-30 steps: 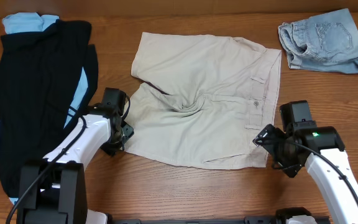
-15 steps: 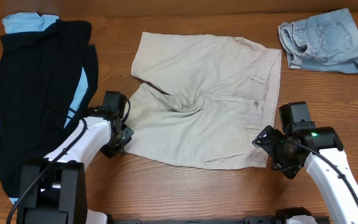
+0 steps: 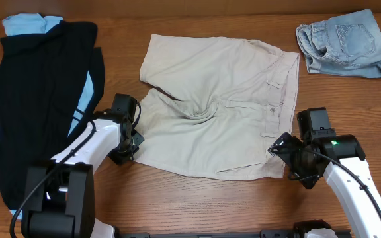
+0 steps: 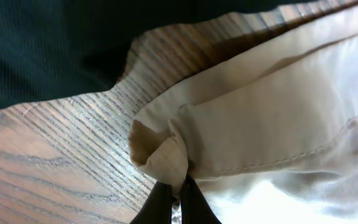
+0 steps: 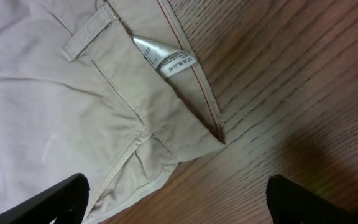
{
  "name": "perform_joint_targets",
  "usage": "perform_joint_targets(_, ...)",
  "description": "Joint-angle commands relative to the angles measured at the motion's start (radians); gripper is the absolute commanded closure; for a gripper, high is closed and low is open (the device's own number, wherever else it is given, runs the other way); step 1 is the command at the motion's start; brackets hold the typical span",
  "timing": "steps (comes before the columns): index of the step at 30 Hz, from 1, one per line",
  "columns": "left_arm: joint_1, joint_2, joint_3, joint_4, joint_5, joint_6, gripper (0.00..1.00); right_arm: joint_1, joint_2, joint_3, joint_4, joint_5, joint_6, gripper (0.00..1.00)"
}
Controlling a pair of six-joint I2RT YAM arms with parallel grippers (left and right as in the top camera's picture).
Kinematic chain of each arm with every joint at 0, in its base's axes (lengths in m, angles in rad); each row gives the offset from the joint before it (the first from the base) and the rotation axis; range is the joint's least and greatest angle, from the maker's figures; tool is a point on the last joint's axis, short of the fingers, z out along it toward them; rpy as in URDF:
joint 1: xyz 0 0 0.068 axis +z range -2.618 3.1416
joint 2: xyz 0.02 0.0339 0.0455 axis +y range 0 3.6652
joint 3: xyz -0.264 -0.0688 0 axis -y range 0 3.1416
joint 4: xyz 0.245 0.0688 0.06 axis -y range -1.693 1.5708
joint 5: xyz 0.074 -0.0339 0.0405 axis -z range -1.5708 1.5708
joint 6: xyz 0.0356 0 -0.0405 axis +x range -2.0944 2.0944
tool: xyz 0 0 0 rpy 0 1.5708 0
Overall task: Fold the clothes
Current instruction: 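Grasp the bottom hem corners with both grippers and lift them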
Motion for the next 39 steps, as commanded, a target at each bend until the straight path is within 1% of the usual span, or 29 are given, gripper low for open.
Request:
perform_joint_targets(1, -0.001, 0.064, 0.017, -0.025, 0.006, 0.102, 0.96, 0.002, 0.002, -0.004, -0.009, -0.001, 0.005, 0.05)
perform_joint_targets(4, -0.001, 0.064, 0.108, -0.109, 0.005, 0.127, 0.96, 0.002, 0.002, -0.004, -0.032, -0.001, 0.006, 0.06)
perform_joint_targets(7, -0.001, 0.064, 0.227, -0.2, -0.011, 0.187, 0.96, 0.002, 0.002, -0.01, -0.059, -0.003, 0.043, 0.14)
perform_joint_targets(9, -0.001, 0.064, 0.304, -0.259, -0.039, 0.199, 0.96, 0.002, 0.002, -0.026, -0.056, -0.005, 0.044, 0.19)
perform_joint_targets(11, -0.001, 0.064, 0.406, -0.317, -0.051, 0.232, 0.96, 0.002, 0.002, -0.064, -0.03, -0.012, 0.066, 0.23)
perform_joint_targets(15, -0.002, 0.064, 0.499, -0.35, -0.047, 0.275, 0.96, 0.002, 0.002, -0.144, 0.061, -0.07, 0.088, 0.26)
perform_joint_targets(19, -0.004, 0.064, 0.517, -0.353, -0.039, 0.277, 0.96, 0.002, 0.004, -0.245, 0.204, -0.144, 0.088, 0.34)
perform_joint_targets(22, -0.004, 0.064, 0.511, -0.36, -0.036, 0.278, 0.96, 0.002, 0.016, -0.296, 0.282, -0.151, 0.088, 0.37)
perform_joint_targets(28, -0.008, 0.064, 0.511, -0.357, -0.011, 0.277, 0.96, 0.002, 0.071, -0.316, 0.351, -0.15, 0.086, 0.39)
perform_joint_targets(35, -0.014, 0.064, 0.511, -0.346, -0.013, 0.278, 0.96, 0.002, 0.109, -0.316, 0.373, -0.15, 0.066, 0.42)
perform_joint_targets(38, -0.015, 0.064, 0.511, -0.325, -0.009, 0.277, 0.96, 0.002, 0.109, -0.316, 0.404, -0.146, 0.029, 0.51)
perform_joint_targets(39, -0.015, 0.064, 0.511, -0.321, -0.008, 0.277, 0.96, 0.002, 0.109, -0.316, 0.403, -0.146, 0.029, 0.56)
